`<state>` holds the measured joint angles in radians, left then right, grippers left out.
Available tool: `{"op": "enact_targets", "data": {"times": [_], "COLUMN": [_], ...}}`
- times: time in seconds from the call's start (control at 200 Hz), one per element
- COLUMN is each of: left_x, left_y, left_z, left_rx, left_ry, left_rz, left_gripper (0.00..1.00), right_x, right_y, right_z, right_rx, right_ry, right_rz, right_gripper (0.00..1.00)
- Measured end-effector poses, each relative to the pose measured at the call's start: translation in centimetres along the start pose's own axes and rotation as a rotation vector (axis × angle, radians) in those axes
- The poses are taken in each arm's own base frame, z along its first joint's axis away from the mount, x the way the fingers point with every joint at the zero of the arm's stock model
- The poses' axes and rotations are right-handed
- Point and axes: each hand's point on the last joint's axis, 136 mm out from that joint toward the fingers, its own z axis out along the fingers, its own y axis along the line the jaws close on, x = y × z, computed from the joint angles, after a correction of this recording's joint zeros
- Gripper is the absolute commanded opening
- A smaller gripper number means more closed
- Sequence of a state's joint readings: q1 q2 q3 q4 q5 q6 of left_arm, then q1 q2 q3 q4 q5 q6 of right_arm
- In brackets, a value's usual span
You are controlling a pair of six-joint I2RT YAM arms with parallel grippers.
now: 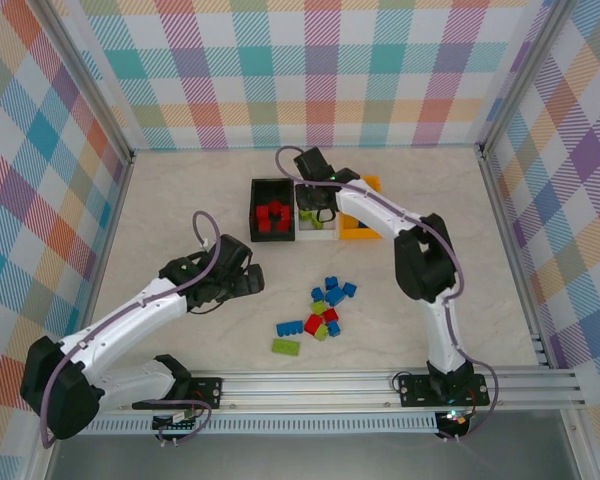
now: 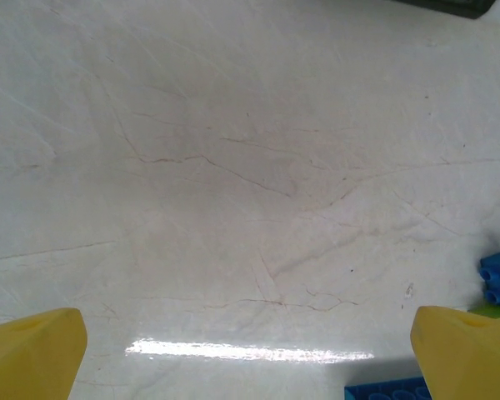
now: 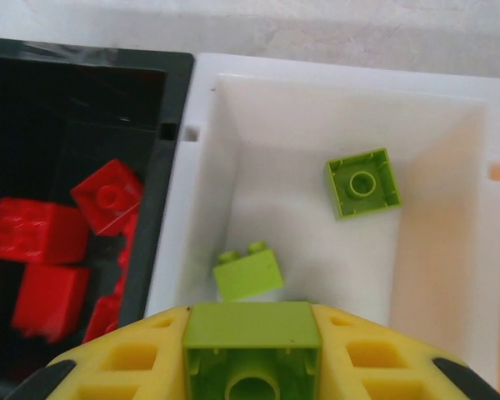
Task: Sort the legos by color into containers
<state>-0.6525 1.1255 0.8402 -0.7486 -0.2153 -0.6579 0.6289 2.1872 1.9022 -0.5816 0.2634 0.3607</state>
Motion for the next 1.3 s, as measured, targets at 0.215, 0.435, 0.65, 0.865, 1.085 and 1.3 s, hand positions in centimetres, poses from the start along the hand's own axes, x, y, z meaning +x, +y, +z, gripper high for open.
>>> {"op": "enact_targets", "data": {"times": [0.215,0.435,0.65,0.865,1.085,1.3], "left_x": [0.9,0.8,-1.8,-3.6,-4.7,-4.9], "left_y": [-0.8,-0.9,0.5,3.4,5.4,6.6], "left_z": [1.3,1.4,-1.0,-3.5,-6.1,-7.7], "left_rx": [0.012,-0.007,-0.081,-0.174,-0.185,-0.179], "left_ry": [0.063,0.071,-0.048,-0.17,-0.264,-0.31], "left_rz": [0.042,0.061,0.008,-0.081,-0.159,-0.19], "left_gripper": [1.0,1.0,1.0,1.0,1.0,1.0], "right_x": [0.6,1.1,6.8,17.2,26.0,27.7], "right_y": [-1.2,-1.6,-0.6,5.9,10.4,11.8], "right_z": [2.4,0.1,-7.7,-11.9,-10.8,-11.4], "right_rx": [0.026,-0.008,-0.13,-0.369,-0.451,-0.49], "right_ry": [0.061,0.054,0.07,0.19,0.35,0.344], "right_rz": [0.03,0.033,-0.048,-0.341,-0.623,-0.731], "right_gripper": [0.63,0.72,0.73,0.72,0.72,0.69]}}
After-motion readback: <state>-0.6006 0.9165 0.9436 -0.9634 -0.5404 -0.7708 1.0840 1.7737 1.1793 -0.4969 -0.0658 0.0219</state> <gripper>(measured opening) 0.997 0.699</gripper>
